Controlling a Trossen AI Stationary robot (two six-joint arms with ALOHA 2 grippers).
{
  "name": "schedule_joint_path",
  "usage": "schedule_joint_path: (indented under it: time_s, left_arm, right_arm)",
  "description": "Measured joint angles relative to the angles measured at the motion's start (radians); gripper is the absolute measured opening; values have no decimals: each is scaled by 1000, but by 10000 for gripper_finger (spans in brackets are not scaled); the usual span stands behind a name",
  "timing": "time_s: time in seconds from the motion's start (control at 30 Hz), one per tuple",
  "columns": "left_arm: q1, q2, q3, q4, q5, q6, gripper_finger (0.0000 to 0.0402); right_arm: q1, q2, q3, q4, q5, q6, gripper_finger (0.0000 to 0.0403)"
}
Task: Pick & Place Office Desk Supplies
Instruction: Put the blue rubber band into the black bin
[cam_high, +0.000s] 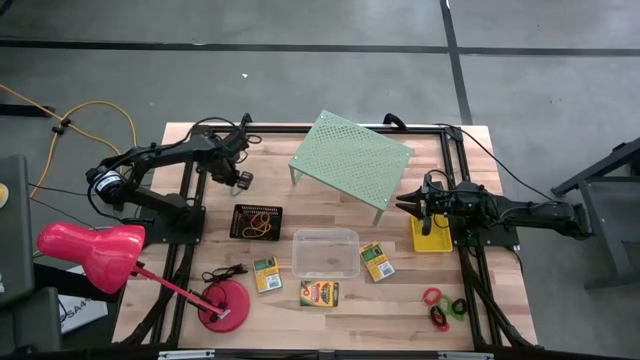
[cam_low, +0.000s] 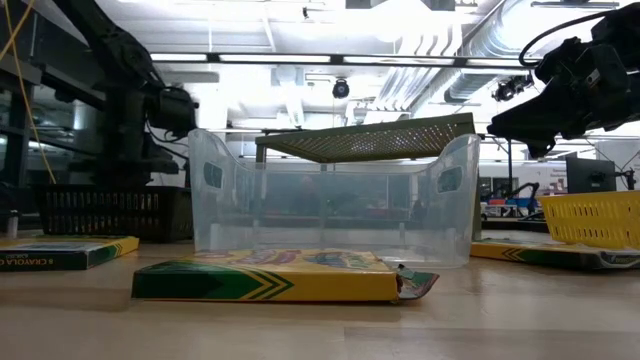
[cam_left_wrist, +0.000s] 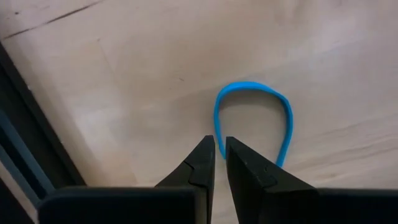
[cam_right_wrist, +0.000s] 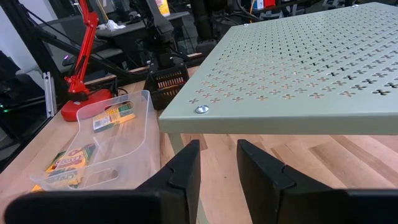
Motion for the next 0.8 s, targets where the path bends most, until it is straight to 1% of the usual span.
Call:
schedule_joint_path:
  time_s: [0.2, 0.33, 0.6, 0.8]
  left_arm:
    - [-38, 0, 0, -1, -6, -33, 33]
    - [-56, 0, 0, -3, -27, -70, 33]
    - [-61, 0, -38, -3, -27, -155, 33]
    - [-61, 0, -48, 4, -24, -167, 33]
  right_arm:
    - [0, 0, 0, 0, 0, 0, 94]
    - [0, 0, 0, 0, 0, 0, 94]
    - [0, 0, 0, 0, 0, 0, 94]
    - [0, 0, 0, 0, 0, 0, 94]
